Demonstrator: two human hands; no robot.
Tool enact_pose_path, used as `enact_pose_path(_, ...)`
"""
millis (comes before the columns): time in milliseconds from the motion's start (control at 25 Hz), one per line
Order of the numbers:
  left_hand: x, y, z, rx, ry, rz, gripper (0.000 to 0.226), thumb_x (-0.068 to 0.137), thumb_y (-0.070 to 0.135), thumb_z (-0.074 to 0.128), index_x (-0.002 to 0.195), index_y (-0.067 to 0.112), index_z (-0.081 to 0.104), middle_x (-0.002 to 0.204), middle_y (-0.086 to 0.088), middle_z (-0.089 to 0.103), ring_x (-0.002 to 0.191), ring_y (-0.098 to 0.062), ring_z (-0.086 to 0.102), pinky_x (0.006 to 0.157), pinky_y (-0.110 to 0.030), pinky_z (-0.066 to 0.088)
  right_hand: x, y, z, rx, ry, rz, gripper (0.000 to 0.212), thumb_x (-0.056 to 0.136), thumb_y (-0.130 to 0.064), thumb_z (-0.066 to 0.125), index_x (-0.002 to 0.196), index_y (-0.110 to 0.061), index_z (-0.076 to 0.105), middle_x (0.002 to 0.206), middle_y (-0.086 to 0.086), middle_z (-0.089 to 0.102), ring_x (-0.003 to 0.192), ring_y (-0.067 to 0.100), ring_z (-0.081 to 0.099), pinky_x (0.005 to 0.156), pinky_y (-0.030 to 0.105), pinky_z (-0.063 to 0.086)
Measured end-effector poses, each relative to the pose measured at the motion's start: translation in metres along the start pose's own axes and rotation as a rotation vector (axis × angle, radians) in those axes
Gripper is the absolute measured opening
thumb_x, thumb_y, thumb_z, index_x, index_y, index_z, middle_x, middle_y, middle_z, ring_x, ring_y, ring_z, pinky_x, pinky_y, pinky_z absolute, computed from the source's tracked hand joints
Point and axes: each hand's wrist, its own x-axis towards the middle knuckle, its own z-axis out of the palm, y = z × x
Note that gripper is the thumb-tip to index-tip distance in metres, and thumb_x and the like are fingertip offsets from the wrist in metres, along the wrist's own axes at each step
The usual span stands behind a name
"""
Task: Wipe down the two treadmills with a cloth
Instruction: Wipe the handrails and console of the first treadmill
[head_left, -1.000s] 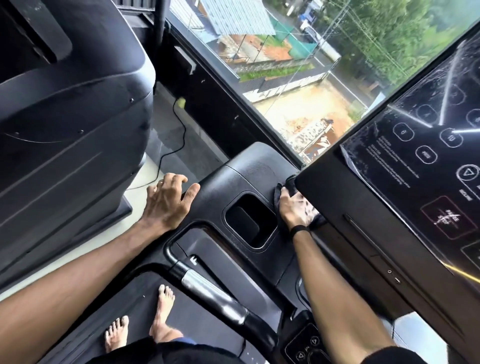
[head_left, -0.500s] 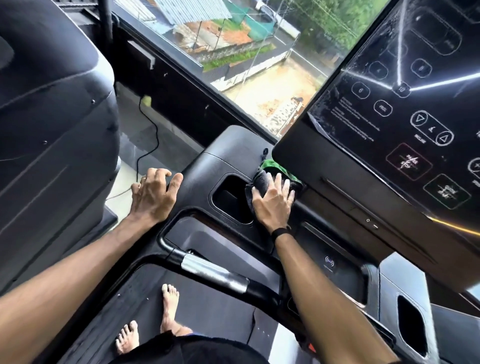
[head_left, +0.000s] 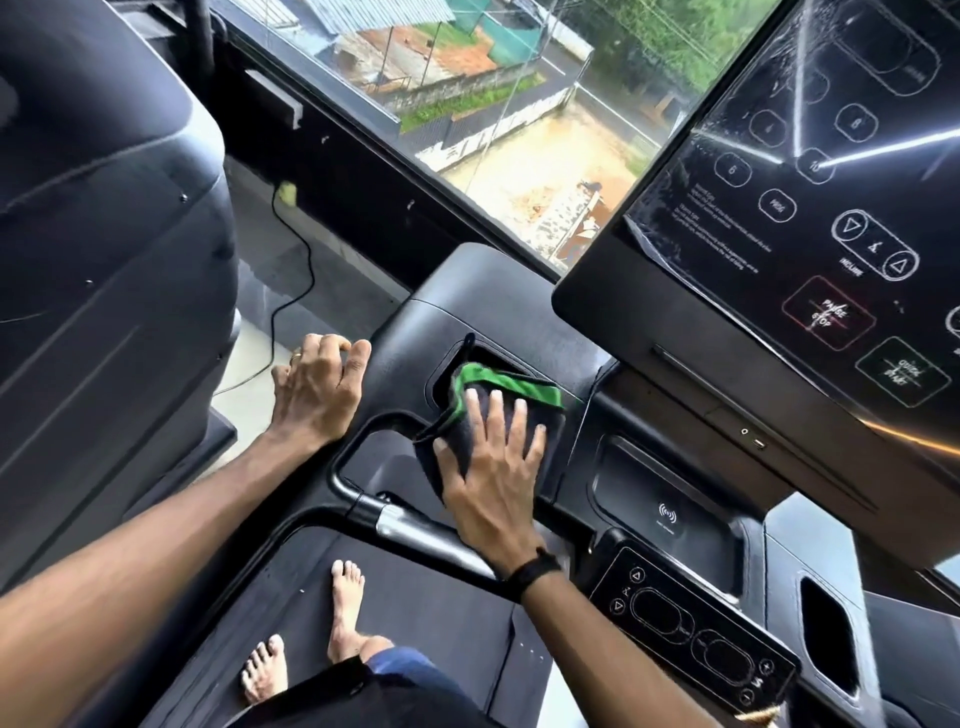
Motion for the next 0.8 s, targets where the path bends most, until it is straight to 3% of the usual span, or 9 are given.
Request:
enact_pose_path(120, 0.002, -0.001, 0.001, 0.000, -0.005, -0.020, 0.065, 0.093, 0.060, 0.020, 0.115, 0.013, 0.058, 0.123, -0.016, 0.055, 0.115, -0.036, 0.053, 0.103, -0.053, 0.029, 0.020, -0.032, 0.010, -0.034, 0.003, -0.106, 0.079, 0.092, -0.064, 0.030, 0.157, -0.020, 0.022, 0.160, 0.021, 0.026, 0.147, 0.040, 0.025, 0.120, 0.057, 0.016)
enact_pose_path(280, 0.003, -0.002, 0.001, 0.001, 0.005, -0.039, 0.064, 0.094, 0.060, 0.021, 0.118, 0.012, 0.057, 0.124, -0.017, 0.055, 0.114, -0.036, 0.054, 0.103, -0.053, 0.029, 0.043, -0.053, 0.015, -0.061, -0.003, -0.057, 0.094, 0.089, -0.070, 0.035, 0.155, -0.004, 0.021, 0.150, 0.039, 0.031, 0.132, 0.045, 0.045, 0.105, 0.051, 0.040)
enact_pose_path(440, 0.003, 0.000, 0.001, 0.002, 0.012, -0.046, 0.054, 0.102, 0.054, 0.029, 0.119, 0.011, 0.057, 0.125, -0.017, 0.055, 0.115, -0.035, 0.053, 0.104, -0.051, 0.029, 0.050, -0.048, -0.002, 0.064, -0.064, -0.019, 0.116, 0.079, -0.082, 0.049, 0.156, -0.001, 0.016, 0.136, 0.026, 0.055, 0.113, 0.037, 0.062, 0.090, 0.043, 0.049)
enact_pose_path(560, 0.003, 0.000, 0.002, 0.001, 0.022, -0.033, 0.049, 0.104, 0.050, 0.032, 0.118, 0.011, 0.057, 0.125, -0.018, 0.055, 0.115, -0.036, 0.053, 0.104, -0.052, 0.030, 0.063, -0.040, -0.020, 0.203, -0.242, 0.051, 0.130, 0.069, -0.085, 0.059, 0.156, 0.000, 0.012, 0.129, 0.020, 0.062, 0.119, 0.034, 0.060, 0.098, 0.042, 0.045)
enact_pose_path(640, 0.002, 0.001, 0.001, -0.009, 0.025, -0.041, 0.050, 0.103, 0.051, 0.032, 0.118, 0.011, 0.057, 0.125, -0.018, 0.055, 0.117, -0.036, 0.052, 0.104, -0.052, 0.030, 0.073, -0.034, -0.029, 0.280, -0.334, 0.120, 0.123, 0.065, -0.086, 0.063, 0.147, 0.000, 0.032, 0.129, 0.018, 0.062, 0.122, 0.033, 0.058, 0.099, 0.040, 0.044)
enact_pose_path(720, 0.001, 0.001, 0.000, -0.007, 0.036, -0.043, 0.056, 0.099, 0.056, 0.029, 0.117, 0.012, 0.058, 0.124, -0.018, 0.055, 0.117, -0.036, 0.052, 0.104, -0.053, 0.029, 0.075, -0.026, -0.031, 0.283, -0.345, 0.131, 0.095, 0.062, -0.087, 0.065, 0.113, -0.007, 0.060, 0.112, 0.012, 0.067, 0.109, 0.030, 0.064, 0.087, 0.036, 0.048)
enact_pose_path(800, 0.001, 0.001, -0.001, -0.002, 0.046, -0.039, 0.062, 0.094, 0.059, 0.024, 0.116, 0.012, 0.058, 0.122, -0.017, 0.056, 0.116, -0.036, 0.052, 0.103, -0.054, 0.029, 0.066, -0.021, -0.029, 0.213, -0.298, 0.074, 0.081, 0.063, -0.088, 0.063, 0.090, -0.012, 0.060, 0.101, 0.010, 0.070, 0.098, 0.031, 0.066, 0.078, 0.036, 0.047)
